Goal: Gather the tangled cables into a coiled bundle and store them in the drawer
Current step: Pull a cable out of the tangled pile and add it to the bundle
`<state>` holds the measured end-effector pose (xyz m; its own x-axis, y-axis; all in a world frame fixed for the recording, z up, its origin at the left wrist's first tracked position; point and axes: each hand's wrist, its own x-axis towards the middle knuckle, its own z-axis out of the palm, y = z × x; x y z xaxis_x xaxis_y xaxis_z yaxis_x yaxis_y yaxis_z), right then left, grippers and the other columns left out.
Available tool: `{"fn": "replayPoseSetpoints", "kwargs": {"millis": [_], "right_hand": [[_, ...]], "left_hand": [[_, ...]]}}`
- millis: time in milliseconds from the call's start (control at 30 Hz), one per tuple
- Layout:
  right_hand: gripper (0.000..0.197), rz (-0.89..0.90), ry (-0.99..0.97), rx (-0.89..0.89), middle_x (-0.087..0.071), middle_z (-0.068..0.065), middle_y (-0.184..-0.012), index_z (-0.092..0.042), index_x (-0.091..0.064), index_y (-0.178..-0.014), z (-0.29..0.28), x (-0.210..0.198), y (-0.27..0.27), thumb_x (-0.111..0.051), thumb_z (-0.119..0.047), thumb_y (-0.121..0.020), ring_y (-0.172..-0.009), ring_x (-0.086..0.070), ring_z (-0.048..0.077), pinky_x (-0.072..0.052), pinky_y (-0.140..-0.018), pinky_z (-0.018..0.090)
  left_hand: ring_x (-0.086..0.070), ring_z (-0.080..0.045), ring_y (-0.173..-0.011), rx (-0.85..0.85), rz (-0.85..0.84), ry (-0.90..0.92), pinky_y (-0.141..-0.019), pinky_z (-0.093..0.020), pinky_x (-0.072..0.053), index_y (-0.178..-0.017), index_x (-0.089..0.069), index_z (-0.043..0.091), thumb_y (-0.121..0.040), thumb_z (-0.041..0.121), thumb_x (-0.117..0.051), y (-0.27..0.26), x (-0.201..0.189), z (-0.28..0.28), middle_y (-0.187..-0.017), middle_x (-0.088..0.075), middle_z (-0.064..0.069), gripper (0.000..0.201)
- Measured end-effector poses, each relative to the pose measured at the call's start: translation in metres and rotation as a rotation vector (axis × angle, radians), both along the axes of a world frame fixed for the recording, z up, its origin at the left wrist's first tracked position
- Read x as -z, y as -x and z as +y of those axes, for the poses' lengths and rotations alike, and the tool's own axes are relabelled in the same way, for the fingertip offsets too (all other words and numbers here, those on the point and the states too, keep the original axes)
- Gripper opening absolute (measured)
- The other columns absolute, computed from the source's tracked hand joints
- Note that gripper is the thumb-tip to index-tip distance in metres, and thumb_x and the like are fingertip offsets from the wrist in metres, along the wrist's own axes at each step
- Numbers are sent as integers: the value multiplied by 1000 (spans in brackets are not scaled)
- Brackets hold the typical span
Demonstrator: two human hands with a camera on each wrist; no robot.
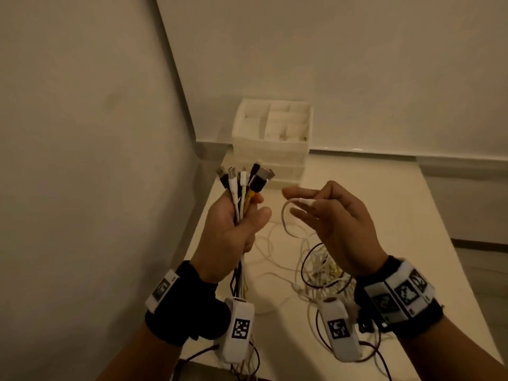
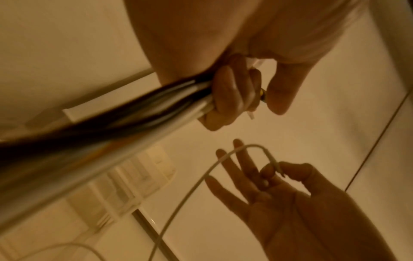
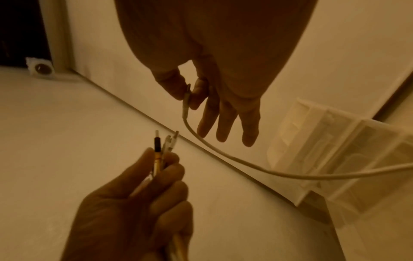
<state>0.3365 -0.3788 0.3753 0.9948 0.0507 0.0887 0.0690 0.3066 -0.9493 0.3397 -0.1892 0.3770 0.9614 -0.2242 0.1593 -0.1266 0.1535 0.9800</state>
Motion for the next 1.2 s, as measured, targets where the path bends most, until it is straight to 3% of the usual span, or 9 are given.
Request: {"fn": "replayPoseSetpoints", "kwargs": {"millis": [100, 200, 467, 567, 700, 833, 967, 1067, 1200], "right_hand": [[15, 52, -146, -24, -69, 30, -96, -7, -41, -78, -6, -16, 15, -39, -7, -93, -96, -68, 40, -52, -91, 49], [25, 56, -95, 49, -64, 17, -79, 1, -47, -89, -3, -24, 30, -41, -21, -100, -72, -66, 28, -55, -71, 42], [33, 65, -140, 198, -61, 24, -92, -2, -52, -81, 3, -34, 58, -56, -35, -84, -85, -62, 30, -52, -74, 44], [38, 72, -109, 184, -58, 22, -86, 0, -49, -88, -4, -35, 68, -58, -37, -83, -74, -62, 27, -55, -62, 37], [25, -14, 194, 49, -59, 11, -78, -4, -48, -92, -16, -22, 83, -52, -28, -95, -58, -57, 24, -47, -54, 34], [21, -82, 529, -141, -65, 6, -68, -13, -60, -89, -28, 5, 99, -45, -20, -101, -54, -57, 16, -48, -56, 28], [33, 2, 667, -153, -54, -3, -56, -16, -63, -77, -48, 29, 107, -45, -28, -100, -51, -49, 8, -45, -57, 29], [42, -16, 730, -33, -52, 0, -56, -14, -61, -68, -62, 31, 102, -49, -43, -95, -52, -47, 7, -41, -56, 30], [40, 17, 506, 121, -43, 0, -52, -5, -51, -58, -66, 12, 89, -57, -20, -95, -51, -38, 17, -34, -55, 36]], "left_hand": [[-24, -15, -43, -14, -73, -95, -45, -24, -28, -97, -57, 12, -80, 26, -69, 7, -5, -20, -57, -26, -6, 25], [-28, -16, -45, -2, -109, -112, -45, -23, -33, -98, -57, 12, -79, 29, -73, 15, -12, -39, -58, -25, -12, 30], [-60, -3, -56, -72, -188, -175, -56, -17, -49, -102, -65, 17, -89, 14, -62, 40, -17, -79, -67, -66, 6, 13], [-46, -11, -43, -71, -154, -117, -48, -14, -42, -95, -65, 28, -97, 18, -50, 46, -28, -84, -57, -59, 11, 18], [-36, -17, -48, -160, -180, -96, -46, -29, -32, -79, -55, 20, -98, 39, -41, 36, -34, -77, -56, -40, -4, 30], [-59, -26, -56, -188, -192, 84, -57, -40, -54, -75, -49, 9, -105, 31, -29, 24, -53, -61, -59, -53, 1, 42], [-25, -10, -37, -173, -88, 266, -37, -17, -28, -65, -35, 16, -105, 31, -33, 20, -69, -37, -55, -28, 2, 43], [-20, -8, -36, -132, -116, 132, -38, -14, -20, -65, -37, 19, -99, 30, -49, 24, -63, -31, -54, -22, 1, 37], [-48, -2, -47, -108, -202, -305, -48, -15, -41, -66, -64, 31, -80, 16, -75, 42, -38, -55, -54, -56, 13, 23]]}}
